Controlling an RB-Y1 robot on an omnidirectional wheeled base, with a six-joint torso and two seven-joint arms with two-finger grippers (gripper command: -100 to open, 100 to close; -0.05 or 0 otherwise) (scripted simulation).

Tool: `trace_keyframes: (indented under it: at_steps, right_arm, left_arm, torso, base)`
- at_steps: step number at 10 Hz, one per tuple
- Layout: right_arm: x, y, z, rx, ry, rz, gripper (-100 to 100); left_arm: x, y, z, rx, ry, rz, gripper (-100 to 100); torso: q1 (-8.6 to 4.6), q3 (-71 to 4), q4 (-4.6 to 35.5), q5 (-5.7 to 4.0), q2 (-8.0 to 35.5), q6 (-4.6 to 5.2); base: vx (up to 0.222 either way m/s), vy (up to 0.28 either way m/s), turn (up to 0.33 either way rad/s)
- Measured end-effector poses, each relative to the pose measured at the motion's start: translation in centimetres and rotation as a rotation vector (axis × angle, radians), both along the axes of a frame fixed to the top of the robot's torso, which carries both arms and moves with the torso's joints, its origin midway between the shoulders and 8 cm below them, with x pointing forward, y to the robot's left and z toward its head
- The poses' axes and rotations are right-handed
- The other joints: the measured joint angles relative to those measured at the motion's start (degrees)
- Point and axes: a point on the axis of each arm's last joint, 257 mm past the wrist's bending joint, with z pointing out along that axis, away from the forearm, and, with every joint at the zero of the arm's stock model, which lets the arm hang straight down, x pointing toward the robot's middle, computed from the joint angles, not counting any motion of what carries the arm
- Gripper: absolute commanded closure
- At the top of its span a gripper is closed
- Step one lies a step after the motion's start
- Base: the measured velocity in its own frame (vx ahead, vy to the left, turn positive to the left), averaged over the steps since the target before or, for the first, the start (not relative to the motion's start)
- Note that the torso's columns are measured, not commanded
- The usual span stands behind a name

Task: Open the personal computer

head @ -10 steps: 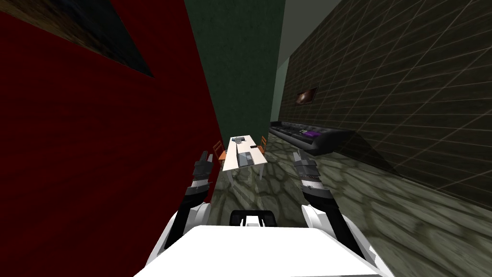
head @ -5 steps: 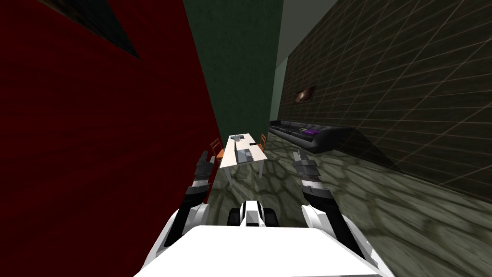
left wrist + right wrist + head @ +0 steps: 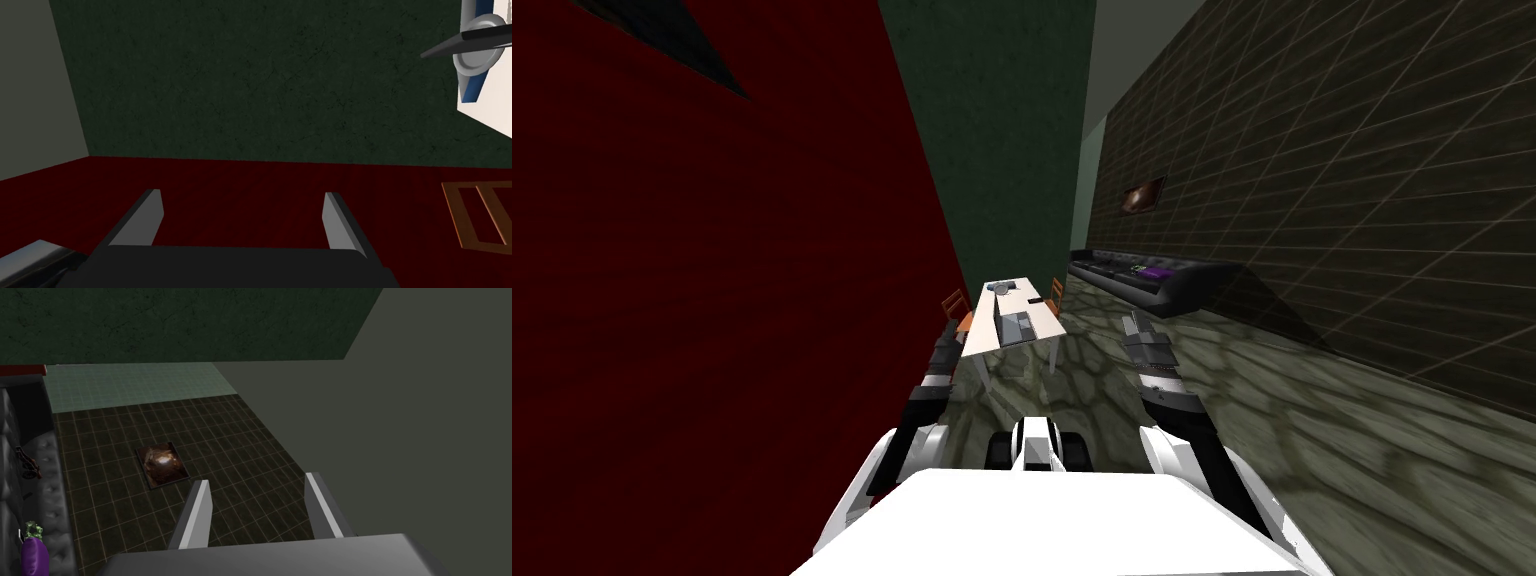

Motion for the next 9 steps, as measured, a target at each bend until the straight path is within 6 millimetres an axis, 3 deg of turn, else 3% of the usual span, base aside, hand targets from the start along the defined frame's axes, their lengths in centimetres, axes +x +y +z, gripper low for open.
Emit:
trace_keyframes:
  at_steps: [9]
  right_arm:
    - [0.0, 0.0, 0.0, 0.0, 0.0, 0.0, 0]
  left_arm:
    - [2.8, 1.8, -11.1, 0.277, 0.291, 0.041, -100]
  torso:
    - [-0.02, 0.1, 0.0, -0.01, 0.1, -0.01]
  base:
    - [0.123, -0.019, -0.072]
